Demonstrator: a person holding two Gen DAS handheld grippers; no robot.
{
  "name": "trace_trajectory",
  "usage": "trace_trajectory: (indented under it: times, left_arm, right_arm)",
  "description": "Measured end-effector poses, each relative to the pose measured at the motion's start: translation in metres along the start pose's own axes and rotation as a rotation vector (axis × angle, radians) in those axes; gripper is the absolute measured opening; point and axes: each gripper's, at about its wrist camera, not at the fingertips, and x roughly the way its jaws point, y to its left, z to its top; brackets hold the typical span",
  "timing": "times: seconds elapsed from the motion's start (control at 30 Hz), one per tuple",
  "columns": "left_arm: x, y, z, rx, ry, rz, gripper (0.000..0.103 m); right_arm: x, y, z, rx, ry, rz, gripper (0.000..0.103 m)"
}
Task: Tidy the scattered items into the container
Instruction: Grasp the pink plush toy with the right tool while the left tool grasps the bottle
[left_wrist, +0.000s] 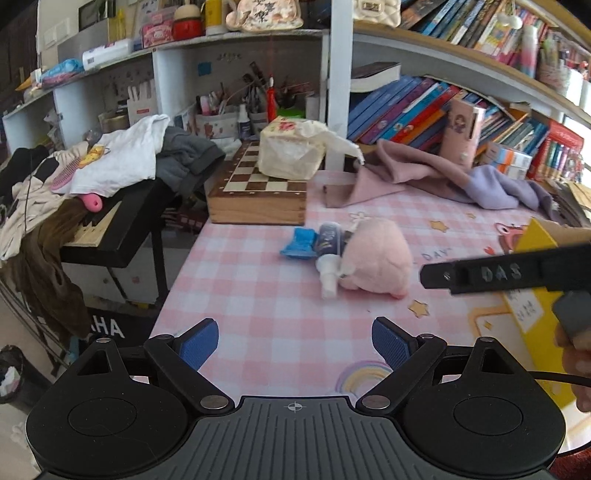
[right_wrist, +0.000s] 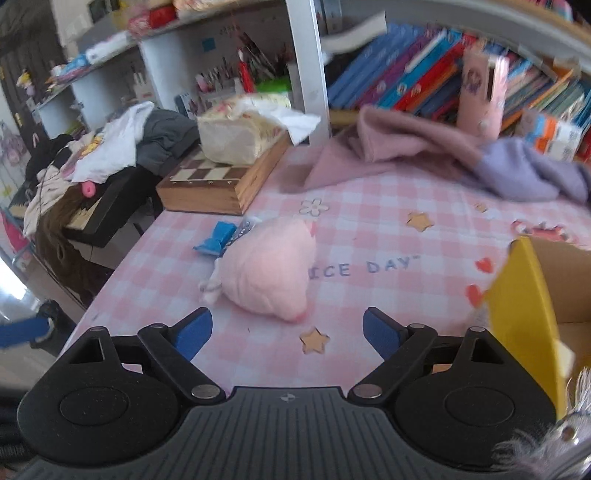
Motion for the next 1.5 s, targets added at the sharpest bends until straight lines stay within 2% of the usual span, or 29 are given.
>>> trace_trajectory:
  times: [0.17, 0.43, 0.5, 0.53, 0.6, 0.67, 0.8, 0.87, 0.93, 1.1, 1.23, 1.27, 1.5]
  left_arm:
    - [0.018, 0.0, 0.011, 0.021, 0.007, 0.028, 0.092]
    - [0.042, 0.002, 0.018, 0.03, 0.044, 0.036, 0.092]
    - [0.048, 0.001, 0.021, 0.039, 0.045, 0.034, 0.092]
    - [0.05, 0.0, 0.023, 0.044, 0.044, 0.034, 0.092]
    - [0.055, -0.002, 0.026, 0.053, 0.039, 0.029, 0.092]
    - [0.06, -0.004, 0.029, 0.062, 0.036, 0.02, 0.092]
    - [0.075, -0.006, 0.035, 0.077, 0.035, -0.005, 0.091]
    - [0.084, -0.007, 0.039, 0.077, 0.038, -0.012, 0.09]
    - [0.094, -0.009, 0.044, 0.085, 0.032, -0.021, 0.086]
    - [0.123, -0.025, 0.056, 0.155, 0.045, -0.088, 0.05]
    - [0.145, -0.043, 0.062, 0.204, 0.063, -0.114, 0.036]
    - [0.151, -0.046, 0.063, 0.207, 0.075, -0.117, 0.03]
    - [0.17, -0.049, 0.073, 0.203, 0.101, -0.086, 0.027]
  right_arm:
    - [0.041, -0.002, 0.026, 0.098, 0.054, 0.039, 0.089]
    - [0.094, 0.001, 0.046, 0.139, 0.132, 0.075, 0.089]
    - [0.104, -0.001, 0.047, 0.152, 0.152, 0.075, 0.084]
    - [0.106, -0.004, 0.047, 0.158, 0.155, 0.079, 0.077]
    - [0.102, -0.007, 0.047, 0.151, 0.138, 0.105, 0.069]
    - [0.092, -0.009, 0.047, 0.11, 0.098, 0.081, 0.063]
    - [0.065, -0.022, 0.049, 0.084, 0.008, 0.011, 0.063]
    - [0.056, -0.028, 0.046, 0.07, -0.008, -0.023, 0.063]
    - [0.05, -0.035, 0.042, 0.064, 0.001, -0.042, 0.064]
    - [0.044, -0.045, 0.03, 0.088, 0.027, -0.06, 0.064]
    - [0.038, -0.045, 0.022, 0.075, 0.037, -0.061, 0.064]
    - [0.039, -0.045, 0.021, 0.076, 0.041, -0.06, 0.064]
    - [0.041, -0.043, 0.017, 0.09, 0.067, -0.044, 0.064]
